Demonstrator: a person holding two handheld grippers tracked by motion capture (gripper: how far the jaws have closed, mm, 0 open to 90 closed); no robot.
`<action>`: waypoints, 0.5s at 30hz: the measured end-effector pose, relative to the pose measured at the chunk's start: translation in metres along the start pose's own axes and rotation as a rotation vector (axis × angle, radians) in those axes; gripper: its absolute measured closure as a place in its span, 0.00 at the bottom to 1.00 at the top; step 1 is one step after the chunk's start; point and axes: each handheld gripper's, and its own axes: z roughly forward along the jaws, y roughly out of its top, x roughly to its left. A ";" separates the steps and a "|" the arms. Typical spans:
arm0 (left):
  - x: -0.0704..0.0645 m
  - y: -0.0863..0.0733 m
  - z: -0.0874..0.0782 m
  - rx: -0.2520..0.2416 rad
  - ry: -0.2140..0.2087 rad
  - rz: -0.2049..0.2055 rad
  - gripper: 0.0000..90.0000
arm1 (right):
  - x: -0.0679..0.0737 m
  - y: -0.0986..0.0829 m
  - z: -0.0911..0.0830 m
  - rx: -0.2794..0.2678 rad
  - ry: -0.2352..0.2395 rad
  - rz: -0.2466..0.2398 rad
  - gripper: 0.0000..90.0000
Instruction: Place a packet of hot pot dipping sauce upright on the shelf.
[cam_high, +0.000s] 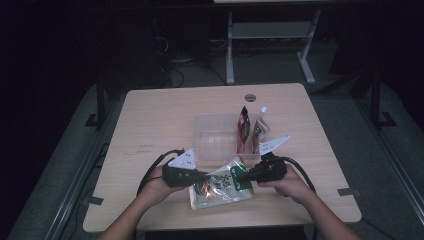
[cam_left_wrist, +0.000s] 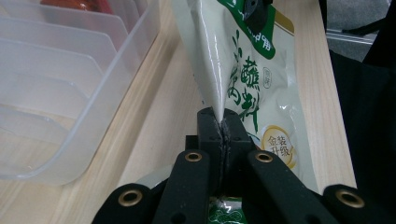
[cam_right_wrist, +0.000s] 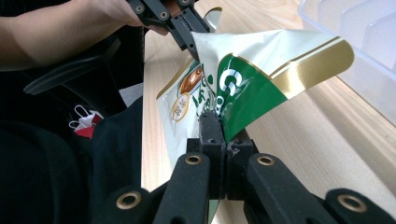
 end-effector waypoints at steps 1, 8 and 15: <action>0.000 -0.001 0.000 0.002 0.002 0.004 0.98 | 0.000 0.000 0.000 0.002 0.001 -0.001 0.99; 0.001 -0.002 0.003 0.015 0.001 -0.006 0.92 | 0.002 0.000 -0.001 0.001 0.001 -0.005 1.00; 0.003 -0.002 -0.010 -0.038 0.007 -0.046 0.86 | 0.003 0.001 -0.002 -0.003 -0.010 -0.020 1.00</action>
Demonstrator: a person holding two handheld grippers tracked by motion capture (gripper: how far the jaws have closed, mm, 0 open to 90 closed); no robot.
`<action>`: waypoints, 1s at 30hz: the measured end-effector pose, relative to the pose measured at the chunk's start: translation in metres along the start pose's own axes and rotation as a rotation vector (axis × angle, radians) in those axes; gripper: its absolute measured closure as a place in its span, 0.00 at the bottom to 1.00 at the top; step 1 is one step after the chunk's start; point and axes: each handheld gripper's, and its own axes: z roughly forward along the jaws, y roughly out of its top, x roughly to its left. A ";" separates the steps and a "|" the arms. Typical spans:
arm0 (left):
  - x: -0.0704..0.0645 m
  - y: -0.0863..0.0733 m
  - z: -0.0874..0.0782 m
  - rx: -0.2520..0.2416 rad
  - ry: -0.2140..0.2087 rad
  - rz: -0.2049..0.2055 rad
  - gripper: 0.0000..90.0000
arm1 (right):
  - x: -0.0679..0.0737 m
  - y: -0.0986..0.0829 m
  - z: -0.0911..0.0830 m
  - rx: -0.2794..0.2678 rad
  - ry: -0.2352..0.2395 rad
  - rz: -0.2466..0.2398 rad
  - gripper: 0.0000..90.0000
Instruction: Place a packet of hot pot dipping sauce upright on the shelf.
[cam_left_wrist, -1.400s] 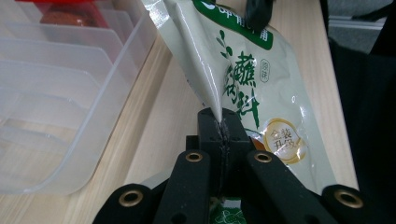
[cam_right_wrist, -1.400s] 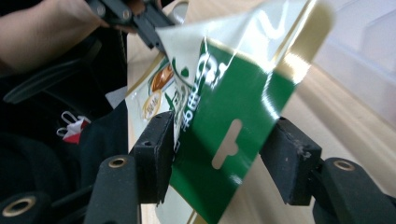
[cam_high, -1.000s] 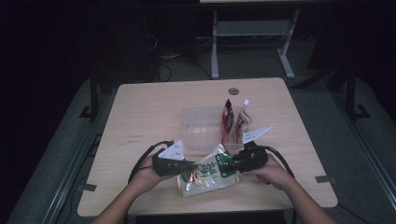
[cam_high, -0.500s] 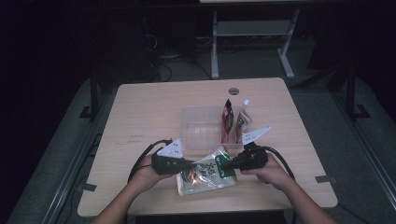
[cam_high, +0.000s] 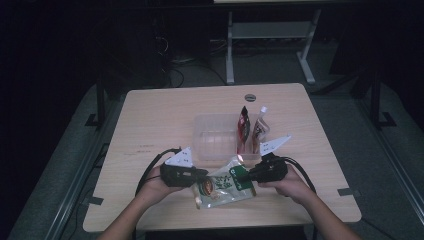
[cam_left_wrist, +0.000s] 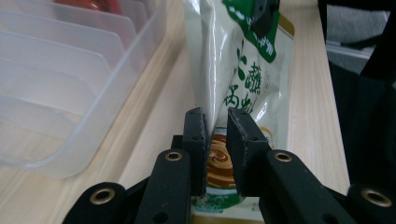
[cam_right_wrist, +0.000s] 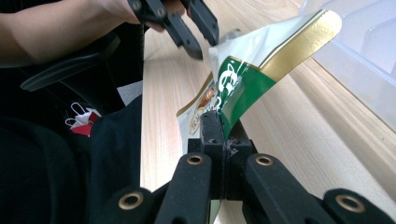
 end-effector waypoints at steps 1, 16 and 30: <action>0.000 0.000 -0.004 -0.005 -0.011 -0.004 0.94 | 0.001 0.001 -0.001 0.000 -0.001 0.010 1.00; -0.005 0.008 0.007 0.015 0.013 -0.008 1.00 | 0.013 0.015 0.004 -0.066 0.065 -0.035 1.00; -0.005 0.017 -0.003 -0.099 0.014 -0.038 1.00 | 0.025 0.034 0.013 -0.130 0.113 -0.079 1.00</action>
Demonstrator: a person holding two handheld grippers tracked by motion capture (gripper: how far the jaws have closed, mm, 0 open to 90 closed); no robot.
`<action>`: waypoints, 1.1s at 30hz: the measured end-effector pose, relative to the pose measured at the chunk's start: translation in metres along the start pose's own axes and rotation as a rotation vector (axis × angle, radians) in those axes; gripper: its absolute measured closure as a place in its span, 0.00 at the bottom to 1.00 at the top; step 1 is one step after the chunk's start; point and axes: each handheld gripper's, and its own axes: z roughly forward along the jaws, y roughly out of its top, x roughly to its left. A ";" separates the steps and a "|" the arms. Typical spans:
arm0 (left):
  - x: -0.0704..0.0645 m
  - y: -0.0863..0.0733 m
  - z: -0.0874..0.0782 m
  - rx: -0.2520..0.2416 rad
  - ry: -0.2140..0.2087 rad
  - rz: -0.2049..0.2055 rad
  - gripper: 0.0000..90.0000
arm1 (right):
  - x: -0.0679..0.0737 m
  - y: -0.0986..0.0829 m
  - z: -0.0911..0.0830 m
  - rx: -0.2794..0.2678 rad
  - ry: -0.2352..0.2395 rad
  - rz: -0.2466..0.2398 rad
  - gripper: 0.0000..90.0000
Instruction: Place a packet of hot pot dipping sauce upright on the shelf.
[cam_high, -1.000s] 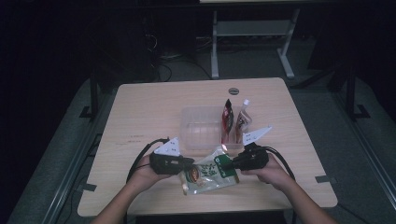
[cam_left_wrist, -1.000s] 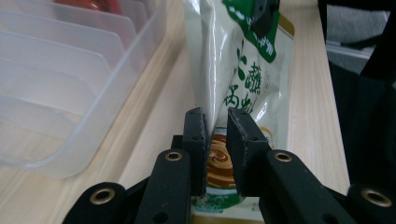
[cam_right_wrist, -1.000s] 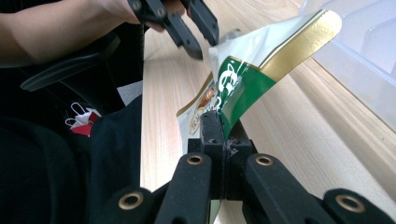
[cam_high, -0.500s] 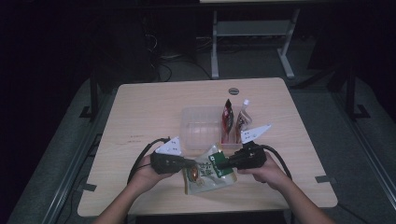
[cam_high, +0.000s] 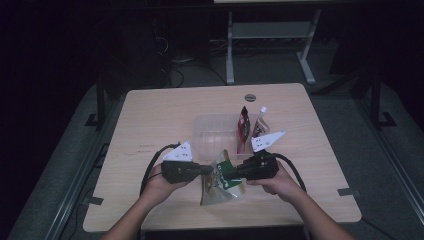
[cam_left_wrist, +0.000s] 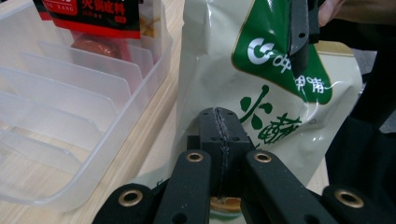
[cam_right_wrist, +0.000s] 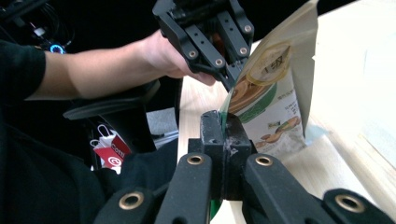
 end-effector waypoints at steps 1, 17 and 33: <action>0.000 -0.001 -0.001 0.001 0.004 -0.001 1.00 | 0.001 0.001 0.000 -0.004 0.003 -0.004 1.00; 0.008 -0.005 -0.013 -0.014 0.047 -0.012 0.91 | 0.008 0.015 -0.011 -0.074 -0.005 -0.033 1.00; 0.009 -0.006 -0.015 -0.005 0.057 -0.019 0.87 | 0.004 0.035 -0.026 -0.169 -0.072 -0.048 1.00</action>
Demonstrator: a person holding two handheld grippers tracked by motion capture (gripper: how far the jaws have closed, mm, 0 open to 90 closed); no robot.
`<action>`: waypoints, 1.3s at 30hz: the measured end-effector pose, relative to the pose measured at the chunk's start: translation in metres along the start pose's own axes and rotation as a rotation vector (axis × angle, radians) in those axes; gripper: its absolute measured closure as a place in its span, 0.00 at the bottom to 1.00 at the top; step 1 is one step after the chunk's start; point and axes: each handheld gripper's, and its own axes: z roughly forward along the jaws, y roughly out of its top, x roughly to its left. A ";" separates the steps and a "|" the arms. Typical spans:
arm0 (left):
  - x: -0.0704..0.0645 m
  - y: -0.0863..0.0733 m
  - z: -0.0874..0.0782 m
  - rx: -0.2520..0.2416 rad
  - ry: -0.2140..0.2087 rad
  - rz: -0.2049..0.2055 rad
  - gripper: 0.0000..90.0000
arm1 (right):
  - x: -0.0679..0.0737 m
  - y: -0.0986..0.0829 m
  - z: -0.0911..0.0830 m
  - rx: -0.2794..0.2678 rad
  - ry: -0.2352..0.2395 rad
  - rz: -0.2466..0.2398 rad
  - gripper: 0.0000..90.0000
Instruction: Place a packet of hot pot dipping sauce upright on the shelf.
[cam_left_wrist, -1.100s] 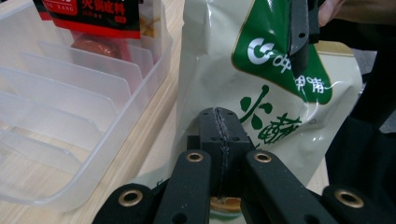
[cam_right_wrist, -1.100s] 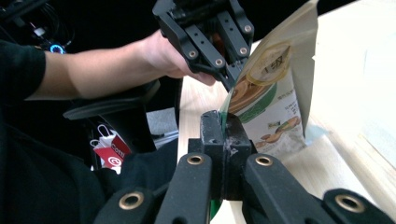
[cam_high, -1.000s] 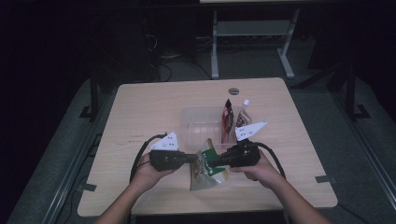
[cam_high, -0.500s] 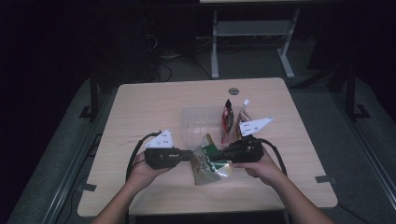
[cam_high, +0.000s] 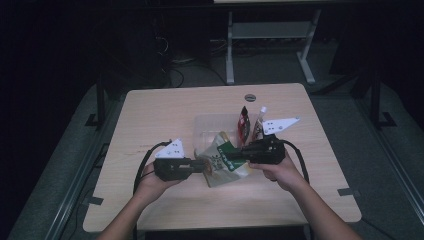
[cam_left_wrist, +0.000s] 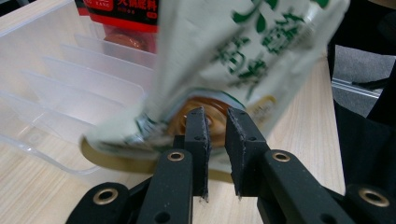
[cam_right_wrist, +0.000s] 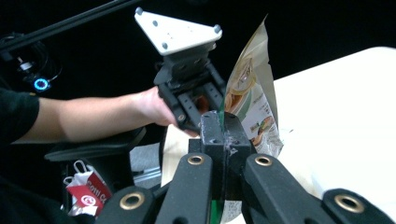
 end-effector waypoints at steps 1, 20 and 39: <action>0.000 0.000 0.000 0.002 0.001 0.001 0.87 | -0.001 0.002 -0.001 -0.003 -0.010 -0.001 1.00; 0.001 -0.003 0.004 0.026 -0.008 0.000 0.86 | -0.027 0.041 -0.014 -0.084 -0.144 -0.016 1.00; 0.000 -0.007 0.010 0.069 -0.029 0.005 0.83 | -0.059 0.039 -0.003 -0.094 -0.243 0.024 1.00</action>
